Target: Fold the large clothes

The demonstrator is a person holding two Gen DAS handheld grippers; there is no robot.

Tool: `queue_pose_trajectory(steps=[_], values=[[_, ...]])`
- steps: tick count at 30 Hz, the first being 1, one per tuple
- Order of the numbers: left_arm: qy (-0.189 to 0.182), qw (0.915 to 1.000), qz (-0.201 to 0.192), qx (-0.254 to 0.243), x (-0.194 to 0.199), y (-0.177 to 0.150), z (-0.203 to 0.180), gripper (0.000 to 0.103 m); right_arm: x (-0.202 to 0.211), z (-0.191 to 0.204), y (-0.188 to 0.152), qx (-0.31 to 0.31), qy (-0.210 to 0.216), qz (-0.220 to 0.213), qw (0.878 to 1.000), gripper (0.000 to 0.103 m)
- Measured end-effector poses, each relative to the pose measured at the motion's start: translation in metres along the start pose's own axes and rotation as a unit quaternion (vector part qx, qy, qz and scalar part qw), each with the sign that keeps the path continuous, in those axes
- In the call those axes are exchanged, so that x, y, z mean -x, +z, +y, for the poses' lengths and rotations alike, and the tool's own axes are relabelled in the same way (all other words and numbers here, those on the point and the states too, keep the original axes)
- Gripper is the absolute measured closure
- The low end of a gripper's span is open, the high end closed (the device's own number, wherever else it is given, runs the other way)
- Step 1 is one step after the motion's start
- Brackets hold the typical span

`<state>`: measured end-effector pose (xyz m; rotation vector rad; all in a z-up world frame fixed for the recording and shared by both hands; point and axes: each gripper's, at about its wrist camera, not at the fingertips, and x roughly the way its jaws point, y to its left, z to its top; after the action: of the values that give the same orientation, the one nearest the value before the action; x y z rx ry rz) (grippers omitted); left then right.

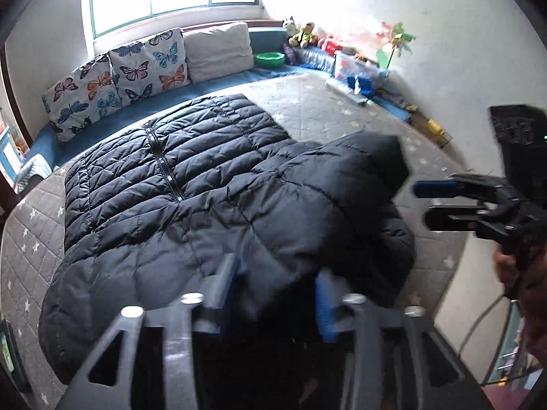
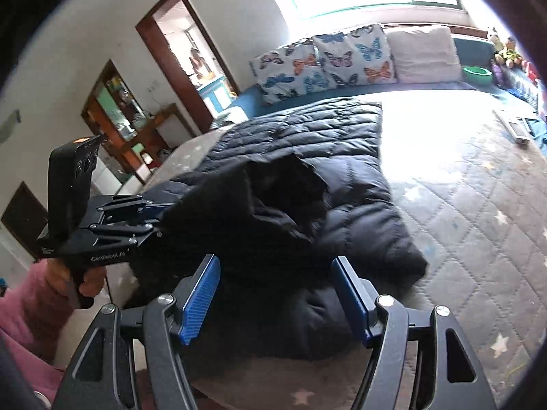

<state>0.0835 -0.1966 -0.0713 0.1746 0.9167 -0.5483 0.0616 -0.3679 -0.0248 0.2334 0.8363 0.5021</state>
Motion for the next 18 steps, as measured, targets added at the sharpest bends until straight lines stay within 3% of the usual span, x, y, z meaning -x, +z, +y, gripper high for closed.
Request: queue_pose_trajectory(steps=[1,2,6,11,15,18], values=[[-0.010,0.9999,-0.010,0.006,0.012,-0.001,0.004,0.022,-0.001,0.002,0.003,-0.003,0.010,0.001,1.000,0.029],[-0.016,0.9996,-0.019,0.009,0.025,0.002,0.008,0.018,-0.002,0.004,0.006,-0.006,0.022,0.001,1.000,0.029],[-0.022,0.9989,-0.042,0.004,0.079,0.006,0.022,0.017,-0.003,0.013,0.015,0.000,0.028,-0.009,1.000,0.029],[0.045,0.9971,-0.056,0.026,0.120,0.001,0.066,0.016,-0.013,0.015,0.032,0.007,0.003,-0.012,1.000,0.029],[0.098,0.9893,-0.044,0.098,0.144,-0.010,0.135,0.016,-0.026,0.013,0.048,0.005,-0.015,-0.009,1.000,0.029],[0.110,0.9813,-0.036,0.154,0.148,-0.017,0.183,0.016,-0.042,0.006,0.058,-0.014,-0.013,0.011,1.000,0.029]])
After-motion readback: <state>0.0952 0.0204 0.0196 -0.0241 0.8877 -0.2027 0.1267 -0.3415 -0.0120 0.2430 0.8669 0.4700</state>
